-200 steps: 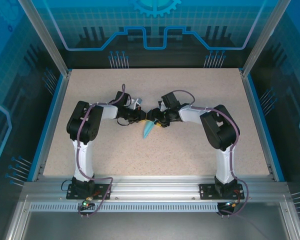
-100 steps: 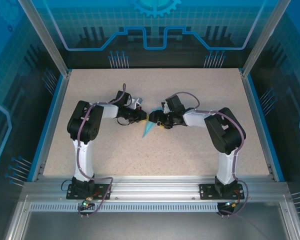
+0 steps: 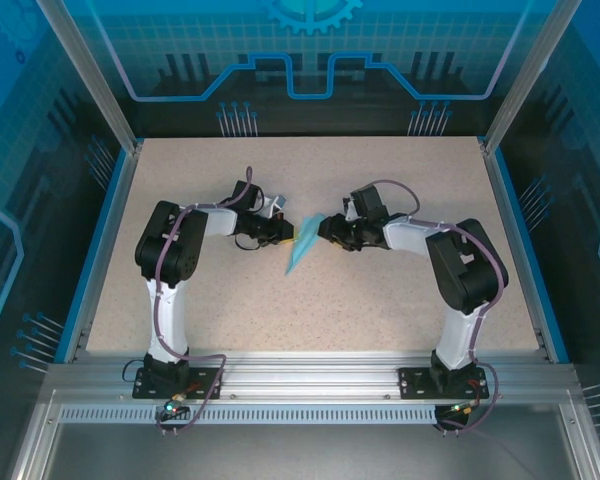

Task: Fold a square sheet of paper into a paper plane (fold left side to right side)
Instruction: Fold the wing for the fifth time at the center of the table.

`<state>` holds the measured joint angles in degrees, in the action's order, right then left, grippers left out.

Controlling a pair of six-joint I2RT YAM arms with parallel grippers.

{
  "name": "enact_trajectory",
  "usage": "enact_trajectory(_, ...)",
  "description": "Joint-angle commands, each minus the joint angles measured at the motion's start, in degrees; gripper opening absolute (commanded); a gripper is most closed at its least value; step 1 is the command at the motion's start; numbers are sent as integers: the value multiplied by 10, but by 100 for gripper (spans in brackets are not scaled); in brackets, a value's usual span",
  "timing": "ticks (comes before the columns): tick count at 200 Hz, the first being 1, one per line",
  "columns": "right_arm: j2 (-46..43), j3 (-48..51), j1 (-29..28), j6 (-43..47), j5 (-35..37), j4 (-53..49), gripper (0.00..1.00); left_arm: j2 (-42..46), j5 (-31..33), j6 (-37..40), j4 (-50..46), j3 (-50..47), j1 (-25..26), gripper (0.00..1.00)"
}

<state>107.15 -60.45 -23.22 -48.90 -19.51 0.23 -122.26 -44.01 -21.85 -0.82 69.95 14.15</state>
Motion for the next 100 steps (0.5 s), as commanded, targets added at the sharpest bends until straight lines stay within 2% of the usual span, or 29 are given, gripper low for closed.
enact_trajectory(1, 4, -29, 9, 7, 6, -30, 33, -25, 11, 23, -7, 7, 12, 4)
enact_trajectory(16, 19, -47, 12, 8, 14, -44, 23, -25, 12, 22, -8, 8, 12, 4)
enact_trajectory(51, 54, -88, 12, 10, 24, -76, 10, -24, 12, 22, -8, 8, 12, 4)
enact_trajectory(100, 95, -132, 12, 13, 31, -100, 5, -24, 12, 22, -9, 8, 13, 4)
